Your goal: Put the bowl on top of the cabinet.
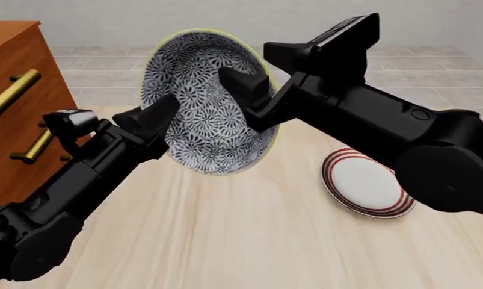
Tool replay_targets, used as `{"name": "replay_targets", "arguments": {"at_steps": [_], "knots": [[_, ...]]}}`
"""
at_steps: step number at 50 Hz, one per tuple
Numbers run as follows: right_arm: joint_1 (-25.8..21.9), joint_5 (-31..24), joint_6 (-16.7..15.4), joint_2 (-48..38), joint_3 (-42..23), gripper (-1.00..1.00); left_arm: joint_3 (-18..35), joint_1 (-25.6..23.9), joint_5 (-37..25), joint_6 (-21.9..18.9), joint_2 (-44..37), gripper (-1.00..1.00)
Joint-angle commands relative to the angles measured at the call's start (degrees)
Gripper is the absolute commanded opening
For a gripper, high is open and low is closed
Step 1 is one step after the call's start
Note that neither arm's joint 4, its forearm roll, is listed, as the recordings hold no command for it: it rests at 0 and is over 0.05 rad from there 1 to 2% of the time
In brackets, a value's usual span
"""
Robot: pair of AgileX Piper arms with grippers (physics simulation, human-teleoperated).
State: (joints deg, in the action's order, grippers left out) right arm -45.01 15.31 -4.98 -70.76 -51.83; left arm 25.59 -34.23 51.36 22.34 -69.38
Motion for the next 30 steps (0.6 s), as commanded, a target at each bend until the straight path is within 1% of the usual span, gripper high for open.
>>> {"name": "replay_targets", "arguments": {"at_steps": [1, 17, 30], "knots": [[-0.92, -0.24, -0.56, 0.23, 0.37, 1.0, 0.67, -0.9, -0.09, -0.18, 0.3, -1.0], [-1.49, -0.24, -1.0, 1.72, 1.07, 1.0, 1.53, 0.19, -1.29, -0.04, -1.1, -1.0], [-1.5, -0.45, -1.22, 2.52, 1.09, 1.0, 1.9, 0.98, -1.11, -0.1, -3.15, -1.0]]}}
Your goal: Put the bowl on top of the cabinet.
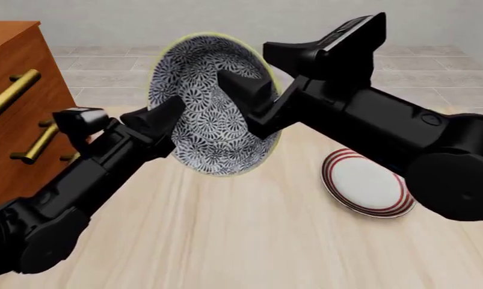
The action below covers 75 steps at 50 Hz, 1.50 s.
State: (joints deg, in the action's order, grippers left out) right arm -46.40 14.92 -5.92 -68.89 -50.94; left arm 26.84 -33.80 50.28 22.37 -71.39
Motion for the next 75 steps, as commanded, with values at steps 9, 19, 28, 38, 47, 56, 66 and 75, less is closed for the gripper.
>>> {"name": "replay_targets", "arguments": {"at_steps": [9, 19, 28, 38, 47, 56, 66, 75], "knots": [[0.3, -0.11, -1.06, 1.33, 0.37, 1.0, 0.53, 0.86, 0.38, -0.04, -2.03, -1.0], [0.31, -0.31, -1.04, 1.71, 0.09, 1.0, 0.33, 1.37, 0.59, -0.18, -2.7, -1.0], [0.33, -0.39, -1.26, 2.03, 0.02, 1.0, 0.3, 1.78, 1.22, -0.36, -4.13, -1.0], [0.5, -0.37, -1.22, 2.4, 0.05, 1.0, 0.44, 2.18, 1.69, -0.64, -5.71, -1.0], [0.6, -0.46, -1.35, 2.72, -0.11, 1.0, 0.41, 2.67, 2.5, -0.75, -7.59, -1.0], [0.56, -0.78, -1.64, 3.08, -0.55, 1.0, 0.47, 2.97, 2.69, -0.89, -8.7, -1.0], [0.6, -1.91, -2.76, 5.54, -1.04, 1.0, 1.05, 3.01, 2.51, -1.3, -9.75, -1.0], [0.34, -1.77, -2.77, 7.6, -1.29, 1.0, 1.63, 2.8, 1.44, -1.74, -9.38, -1.0]]}}
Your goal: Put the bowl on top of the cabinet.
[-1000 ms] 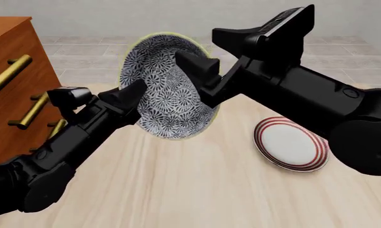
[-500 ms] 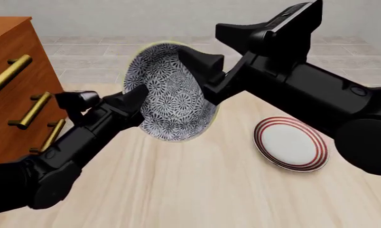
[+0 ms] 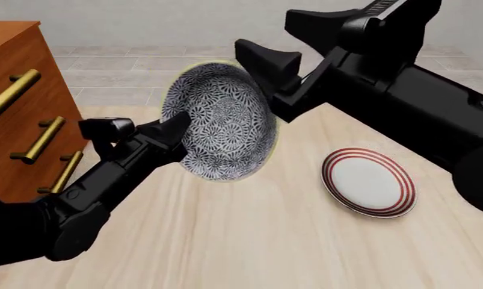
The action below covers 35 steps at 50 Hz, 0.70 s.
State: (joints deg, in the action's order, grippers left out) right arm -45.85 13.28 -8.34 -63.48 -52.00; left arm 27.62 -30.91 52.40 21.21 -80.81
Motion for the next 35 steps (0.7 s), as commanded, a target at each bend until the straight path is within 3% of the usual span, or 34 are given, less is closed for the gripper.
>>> {"name": "replay_targets", "arguments": {"at_steps": [1, 23, 27, 31, 35], "knots": [[-0.22, -0.13, -0.35, 2.19, -0.23, 1.0, 0.85, -0.1, -0.69, -0.58, 0.04, -1.0], [-1.16, 6.2, 0.75, 6.67, 5.45, 1.0, 3.17, -0.36, -6.41, -1.95, 3.7, -1.0], [-0.9, 9.28, 2.71, 11.3, 8.01, 1.0, 3.06, 0.65, -6.67, -0.43, 4.04, -1.0], [-1.25, 10.93, 4.53, 16.09, 9.33, 1.0, 4.41, -0.13, -9.21, -1.81, 4.83, -1.0], [-2.44, 12.82, 4.2, 21.67, 11.18, 1.0, 5.87, -0.4, -12.19, -2.72, 6.22, -1.0]]}}
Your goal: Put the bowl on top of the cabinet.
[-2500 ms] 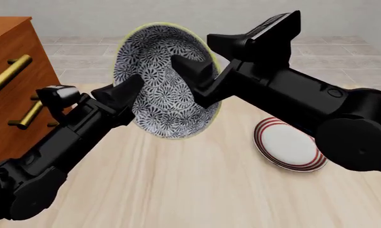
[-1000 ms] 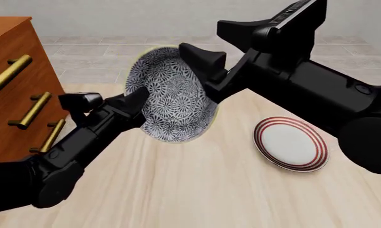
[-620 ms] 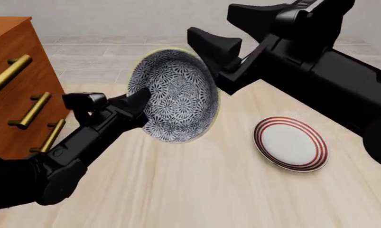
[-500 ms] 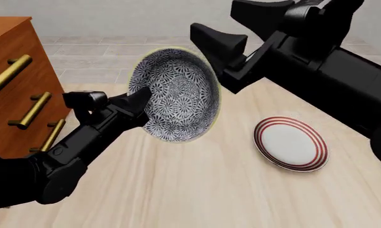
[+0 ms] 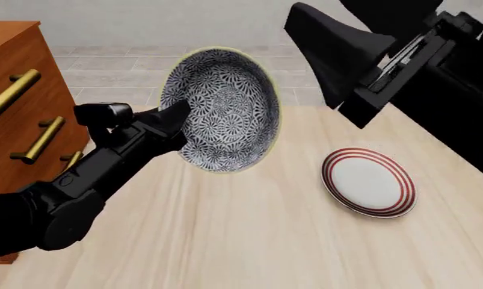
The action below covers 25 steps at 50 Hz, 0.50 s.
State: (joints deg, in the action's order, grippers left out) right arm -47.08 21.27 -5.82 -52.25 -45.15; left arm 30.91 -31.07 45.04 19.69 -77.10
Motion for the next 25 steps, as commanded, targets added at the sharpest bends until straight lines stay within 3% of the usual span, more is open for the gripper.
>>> {"name": "replay_targets", "arguments": {"at_steps": [1, 7, 19, 25], "knots": [[-1.07, 5.29, 1.8, 11.43, 4.78, 1.0, 2.75, -0.2, -5.15, -1.38, 2.58, -1.0], [-1.52, 7.53, 2.02, 19.57, 7.46, 1.0, 4.45, 0.23, -8.45, -2.67, 3.13, -1.0], [-3.31, 7.26, -0.79, 21.64, 7.53, 1.0, 7.14, 0.43, -13.24, -3.72, 3.62, -1.0], [-2.35, 6.72, 0.58, 23.98, 7.87, 1.0, 9.22, 0.37, -16.76, -5.26, 3.01, -1.0]]}}
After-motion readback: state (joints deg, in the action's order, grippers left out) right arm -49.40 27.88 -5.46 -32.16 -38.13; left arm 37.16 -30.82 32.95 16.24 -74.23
